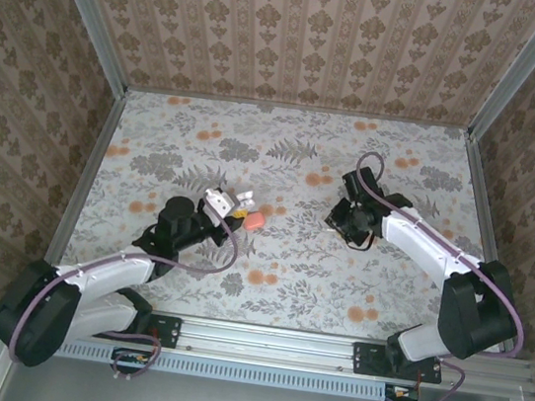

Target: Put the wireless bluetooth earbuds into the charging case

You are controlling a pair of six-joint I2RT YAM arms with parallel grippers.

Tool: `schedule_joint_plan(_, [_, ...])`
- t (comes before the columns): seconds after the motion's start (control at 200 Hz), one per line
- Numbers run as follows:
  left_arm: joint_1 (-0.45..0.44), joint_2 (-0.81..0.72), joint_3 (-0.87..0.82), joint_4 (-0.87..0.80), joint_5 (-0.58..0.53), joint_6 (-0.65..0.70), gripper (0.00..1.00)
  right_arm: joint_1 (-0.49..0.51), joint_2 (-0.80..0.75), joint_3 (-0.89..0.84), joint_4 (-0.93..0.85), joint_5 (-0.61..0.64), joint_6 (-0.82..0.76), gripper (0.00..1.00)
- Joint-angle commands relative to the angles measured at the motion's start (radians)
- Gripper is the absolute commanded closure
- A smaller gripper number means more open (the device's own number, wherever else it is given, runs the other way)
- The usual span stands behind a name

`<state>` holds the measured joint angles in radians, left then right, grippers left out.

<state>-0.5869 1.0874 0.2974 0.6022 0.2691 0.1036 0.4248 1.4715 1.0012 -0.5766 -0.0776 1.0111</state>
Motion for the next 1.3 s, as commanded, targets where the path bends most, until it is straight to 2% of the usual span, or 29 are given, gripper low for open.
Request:
schedule_joint_plan(0.0, [0.014,0.025,0.025,0.065,0.030,-0.041,0.91,0.027,-0.002,0.035,0.037,0.057,-0.062,0.71])
schedule_joint_plan(0.315, [0.029,0.130,0.020,0.179,0.061,-0.098,0.90,0.081,-0.030,0.033,0.167,0.092,-0.165,0.73])
schedule_joint_plan(0.89, [0.035,0.184,0.037,0.222,0.112,-0.124,0.90,0.146,-0.074,0.005,0.282,0.117,-0.335,0.74])
schedule_joint_plan(1.295, [0.048,0.245,0.036,0.356,0.240,-0.184,0.90,0.243,-0.120,0.029,0.349,0.123,-0.497,0.74])
